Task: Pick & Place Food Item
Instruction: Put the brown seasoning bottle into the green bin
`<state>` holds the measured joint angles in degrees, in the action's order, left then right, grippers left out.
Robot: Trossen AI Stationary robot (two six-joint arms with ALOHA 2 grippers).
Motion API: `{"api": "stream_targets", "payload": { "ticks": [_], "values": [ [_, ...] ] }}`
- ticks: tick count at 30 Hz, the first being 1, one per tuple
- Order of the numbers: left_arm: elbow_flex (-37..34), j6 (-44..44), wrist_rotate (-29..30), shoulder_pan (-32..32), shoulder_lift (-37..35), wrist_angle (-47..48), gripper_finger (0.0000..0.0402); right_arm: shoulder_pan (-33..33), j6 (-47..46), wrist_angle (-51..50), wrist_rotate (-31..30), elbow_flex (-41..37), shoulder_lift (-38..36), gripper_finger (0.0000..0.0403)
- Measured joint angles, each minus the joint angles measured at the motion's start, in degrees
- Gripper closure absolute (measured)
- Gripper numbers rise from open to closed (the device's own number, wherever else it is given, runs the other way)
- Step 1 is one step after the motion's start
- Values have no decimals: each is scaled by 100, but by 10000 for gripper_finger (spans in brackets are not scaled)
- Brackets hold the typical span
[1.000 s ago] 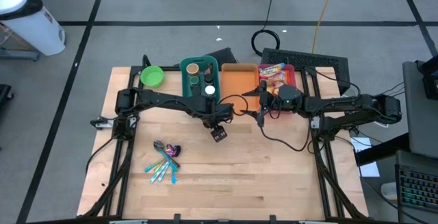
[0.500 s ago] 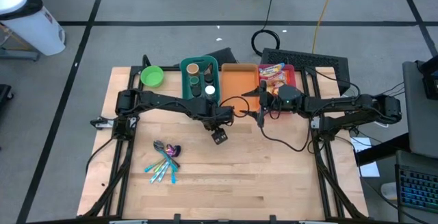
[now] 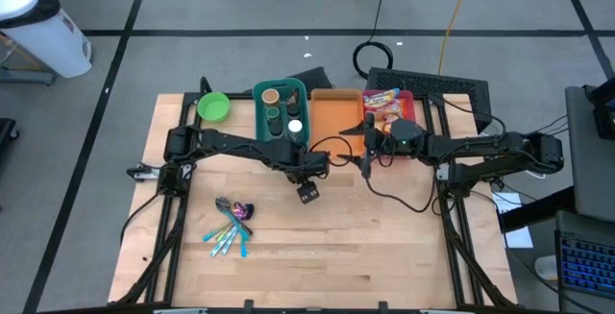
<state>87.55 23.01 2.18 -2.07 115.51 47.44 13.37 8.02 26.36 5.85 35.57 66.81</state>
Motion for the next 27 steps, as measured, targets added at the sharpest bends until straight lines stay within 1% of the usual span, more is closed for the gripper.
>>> {"api": "stream_targets", "payload": {
  "ticks": [4, 11, 14, 19, 27],
  "values": [
    [0, -25, 109, 0, 36, 1, 131, 0, -1, -1, 0, 0, 0, 85],
    [0, -22, 137, 0, 45, 18, 133, 0, 8, -1, 0, 0, 0, 85],
    [0, -33, 92, 0, 47, 22, 156, 0, 9, 1, 0, 0, 0, 85],
    [4, -23, 38, -9, 47, 20, 233, 1, 10, 4, -1, 0, 0, 85],
    [3, -149, -36, -2, 28, 24, 237, 0, 10, 3, 0, 2, 0, 85]
  ]
}}
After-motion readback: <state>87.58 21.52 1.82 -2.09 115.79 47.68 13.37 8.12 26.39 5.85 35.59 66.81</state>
